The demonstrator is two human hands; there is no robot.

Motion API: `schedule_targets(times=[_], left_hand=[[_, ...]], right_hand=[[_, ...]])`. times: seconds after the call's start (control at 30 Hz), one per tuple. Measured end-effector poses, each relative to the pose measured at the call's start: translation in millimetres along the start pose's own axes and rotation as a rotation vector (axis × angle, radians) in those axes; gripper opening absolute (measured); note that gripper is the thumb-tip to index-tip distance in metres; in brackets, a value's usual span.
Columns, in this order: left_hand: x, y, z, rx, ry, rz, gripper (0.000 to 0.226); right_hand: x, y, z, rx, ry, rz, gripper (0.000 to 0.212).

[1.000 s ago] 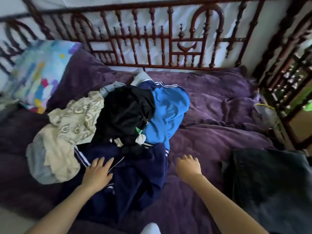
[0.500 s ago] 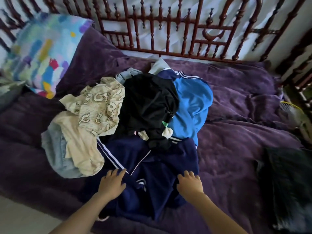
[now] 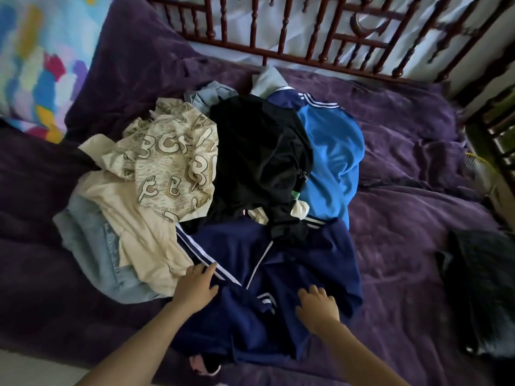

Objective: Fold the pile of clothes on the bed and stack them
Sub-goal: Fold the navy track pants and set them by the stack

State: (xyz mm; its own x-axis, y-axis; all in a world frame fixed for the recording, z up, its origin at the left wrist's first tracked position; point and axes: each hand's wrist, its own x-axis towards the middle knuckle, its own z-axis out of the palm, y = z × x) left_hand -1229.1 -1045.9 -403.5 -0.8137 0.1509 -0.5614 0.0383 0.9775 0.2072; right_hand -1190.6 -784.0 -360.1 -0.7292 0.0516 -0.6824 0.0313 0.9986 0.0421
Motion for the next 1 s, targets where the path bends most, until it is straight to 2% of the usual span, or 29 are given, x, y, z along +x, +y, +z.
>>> schedule_targets(times=[0.17, 0.37, 0.6, 0.7, 0.77, 0.83, 1.0], left_hand=[[12, -3, -4, 0.013, 0.013, -0.008, 0.063], [25, 4, 9, 0.052, -0.098, 0.041, 0.066], [37, 25, 35, 0.090, -0.282, 0.070, 0.067], [39, 31, 37, 0.159, -0.165, 0.084, 0.069], [44, 30, 44, 0.173, -0.086, 0.084, 0.060], [51, 27, 46, 0.167, -0.001, 0.109, 0.049], [55, 27, 31, 0.107, -0.094, 0.116, 0.014]], right_hand=[[32, -23, -20, -0.002, 0.019, -0.056, 0.041], [62, -52, -12, -0.014, -0.061, -0.150, 0.043], [83, -45, 10, -0.022, -0.175, -0.149, 0.060], [89, -38, 12, -0.047, -0.148, -0.136, 0.072], [92, -36, 12, -0.079, -0.113, -0.144, 0.080], [95, -33, 12, -0.049, -0.086, -0.129, 0.076], [95, -15, 9, 0.100, -0.003, -0.025, 0.052]])
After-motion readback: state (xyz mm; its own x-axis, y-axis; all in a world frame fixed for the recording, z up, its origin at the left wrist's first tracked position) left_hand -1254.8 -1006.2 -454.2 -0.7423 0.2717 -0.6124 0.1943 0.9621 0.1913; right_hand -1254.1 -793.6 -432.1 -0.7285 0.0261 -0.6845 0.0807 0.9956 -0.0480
